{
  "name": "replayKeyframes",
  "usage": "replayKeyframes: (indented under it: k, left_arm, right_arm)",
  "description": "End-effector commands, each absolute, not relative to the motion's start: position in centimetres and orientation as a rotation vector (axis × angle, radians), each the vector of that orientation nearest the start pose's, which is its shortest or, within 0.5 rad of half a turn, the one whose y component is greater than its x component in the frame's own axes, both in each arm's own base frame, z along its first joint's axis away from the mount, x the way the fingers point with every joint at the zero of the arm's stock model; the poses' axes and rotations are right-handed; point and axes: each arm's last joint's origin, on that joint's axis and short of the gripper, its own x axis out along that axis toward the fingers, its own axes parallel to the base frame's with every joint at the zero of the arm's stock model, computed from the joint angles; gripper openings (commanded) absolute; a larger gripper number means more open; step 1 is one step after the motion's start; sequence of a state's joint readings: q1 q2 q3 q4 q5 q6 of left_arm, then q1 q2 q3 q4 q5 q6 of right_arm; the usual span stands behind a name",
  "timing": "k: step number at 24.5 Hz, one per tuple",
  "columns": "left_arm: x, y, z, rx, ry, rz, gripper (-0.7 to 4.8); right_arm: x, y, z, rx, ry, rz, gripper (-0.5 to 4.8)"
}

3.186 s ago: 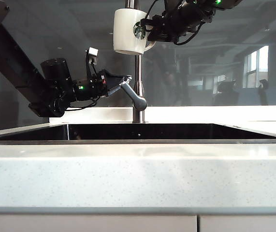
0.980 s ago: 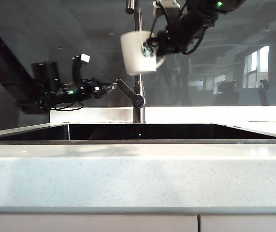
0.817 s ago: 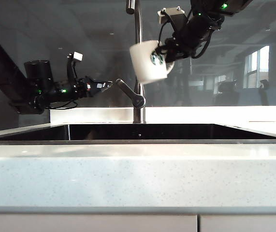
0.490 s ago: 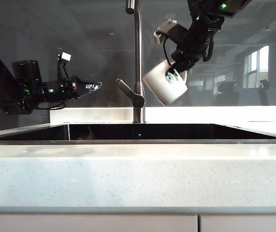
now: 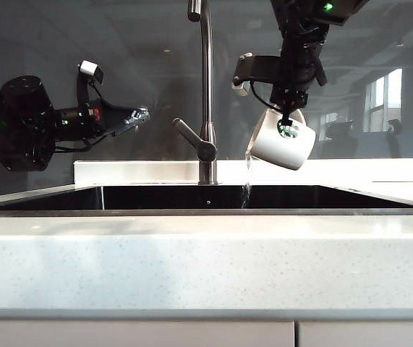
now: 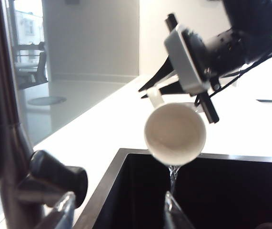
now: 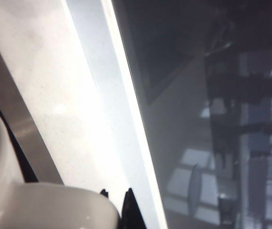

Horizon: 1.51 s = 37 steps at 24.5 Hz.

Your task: Pick up the mug next to the sink, go to the faucet to get some water, pour the water into the sink, and finally put the mug back to its place.

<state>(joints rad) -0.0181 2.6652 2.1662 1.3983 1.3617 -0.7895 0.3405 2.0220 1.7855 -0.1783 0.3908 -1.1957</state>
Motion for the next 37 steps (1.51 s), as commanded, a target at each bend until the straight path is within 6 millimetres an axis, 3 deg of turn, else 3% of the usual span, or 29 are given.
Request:
replayKeyframes:
  k: [1,15,37]
  left_arm:
    - [54.0,-3.4,22.5,-0.067,-0.188,-1.454,2.39]
    - [54.0,-3.4,22.6,-0.078,-0.184,-1.452,2.39]
    - [54.0,-3.5,22.6,-0.136,-0.177,-1.433,2.4]
  right_arm:
    - [44.2,15.7,33.2,-1.369,0.254,0.135,-0.09]
    - [43.5,17.1,34.8,-1.722,0.141,0.117,-0.09]
    - [42.7,16.8,36.6,-1.865,0.084,0.099,-0.09]
